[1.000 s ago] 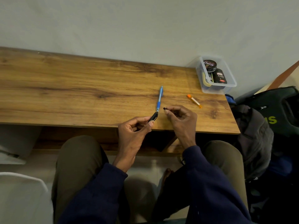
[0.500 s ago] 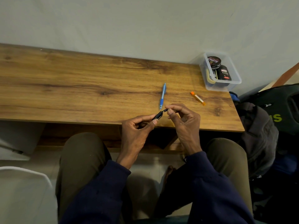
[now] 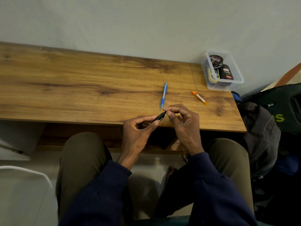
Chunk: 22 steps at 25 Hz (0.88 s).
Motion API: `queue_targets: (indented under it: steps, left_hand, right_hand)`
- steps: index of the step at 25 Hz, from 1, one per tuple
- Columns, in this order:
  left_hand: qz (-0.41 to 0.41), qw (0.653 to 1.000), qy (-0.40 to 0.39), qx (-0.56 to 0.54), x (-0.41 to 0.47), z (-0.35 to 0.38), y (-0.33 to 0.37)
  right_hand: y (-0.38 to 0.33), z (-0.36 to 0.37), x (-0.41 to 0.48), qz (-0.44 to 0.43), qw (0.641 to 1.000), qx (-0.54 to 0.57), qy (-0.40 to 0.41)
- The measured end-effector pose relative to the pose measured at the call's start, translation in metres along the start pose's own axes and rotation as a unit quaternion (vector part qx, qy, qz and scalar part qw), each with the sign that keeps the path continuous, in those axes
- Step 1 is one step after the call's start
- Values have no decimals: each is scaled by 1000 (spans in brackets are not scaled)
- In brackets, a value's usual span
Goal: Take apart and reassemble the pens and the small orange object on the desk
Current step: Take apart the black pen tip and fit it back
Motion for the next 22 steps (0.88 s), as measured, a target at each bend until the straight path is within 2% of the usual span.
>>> queue_targets:
  steps: [7,11,14,22]
  left_hand:
    - [1,1000,2,-6,0,-1,0]
    - [0,999,-5,-32,0,3,3]
    - [-4,999,-13,-46,0,3,4]
    - [-35,998,-26,-34,0,7,-2]
  right_hand:
    - [-3,2,-1,5,1000,25,-9]
    - [1,8,-2,19,995,100,-5]
    - [4,14,-3,14,993,114,-7]
    - [6,-8,-2,35,982,166,85]
Point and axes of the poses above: each hand's wrist, its own x-axis towards the middle knuckle, its own z-axis out of the palm, y = z × x, the point moved 7 cm from there along x, towards the middle knuckle, and after that the axes turned 12 degrees about -y, right-handed, at the moved point
